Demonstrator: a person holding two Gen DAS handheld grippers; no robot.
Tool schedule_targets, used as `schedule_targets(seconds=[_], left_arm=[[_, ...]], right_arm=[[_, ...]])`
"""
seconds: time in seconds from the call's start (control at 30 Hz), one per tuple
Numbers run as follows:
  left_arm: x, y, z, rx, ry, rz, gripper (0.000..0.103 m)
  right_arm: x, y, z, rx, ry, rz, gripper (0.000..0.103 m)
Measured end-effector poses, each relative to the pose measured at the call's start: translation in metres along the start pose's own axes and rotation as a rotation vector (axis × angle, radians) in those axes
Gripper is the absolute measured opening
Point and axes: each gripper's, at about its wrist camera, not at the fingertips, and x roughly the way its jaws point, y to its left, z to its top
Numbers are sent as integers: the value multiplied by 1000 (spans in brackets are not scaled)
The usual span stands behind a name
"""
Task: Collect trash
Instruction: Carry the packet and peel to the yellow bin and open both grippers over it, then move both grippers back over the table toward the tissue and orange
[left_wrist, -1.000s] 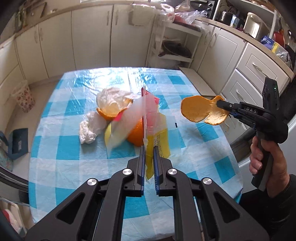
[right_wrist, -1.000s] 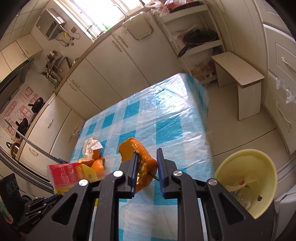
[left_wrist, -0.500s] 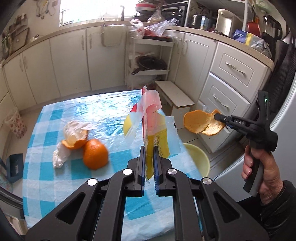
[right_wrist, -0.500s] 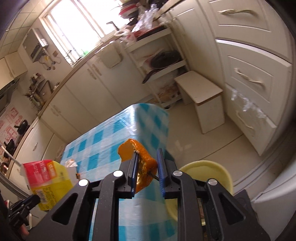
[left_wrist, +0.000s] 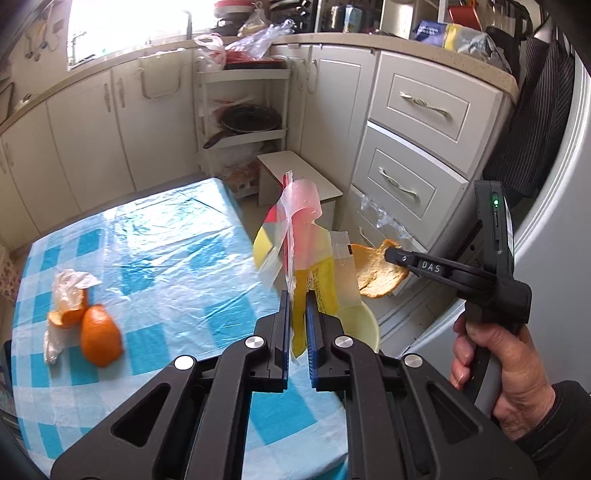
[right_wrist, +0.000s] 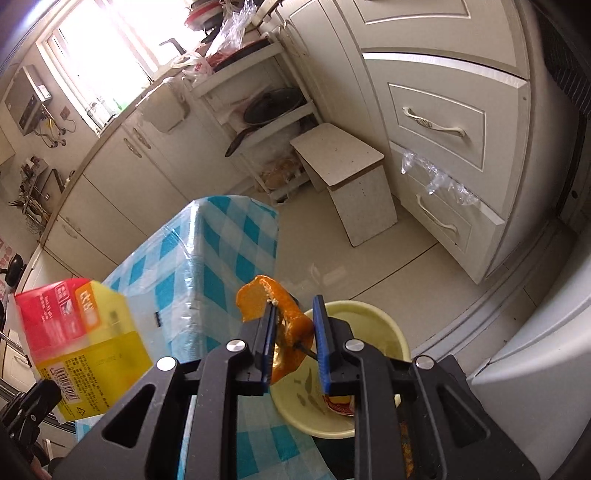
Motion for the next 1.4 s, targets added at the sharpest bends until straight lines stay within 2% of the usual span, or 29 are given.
schedule_targets(seconds=[0.33,0.5,0.73,0.9,1.03,1.13,1.2,1.4], left_arm=[[69,-34,-8,16,104,8,8],[98,-36,-17,15,161,31,8],[114,-51,-19,67,181,45,8],[126,-64,-21,108,200,65,8],[133,-72,-24,116,221,70,11],[136,-74,-26,115,225,74,20],[135,-76,-26,122,219,83,33],[119,-83,-26,148,178,108,50]], right_arm=[[24,-16,-14,14,127,-53,23],[3,-28,-3,128,40,45,26],[-40,-9,18,138,-114,188,37],[-49,-1,30,140,-145,254,40],[-53,-2,34,153,-156,275,41],[-54,-2,36,157,-161,280,42],[-54,-2,36,159,-161,281,43],[-52,2,35,150,-155,283,46]])
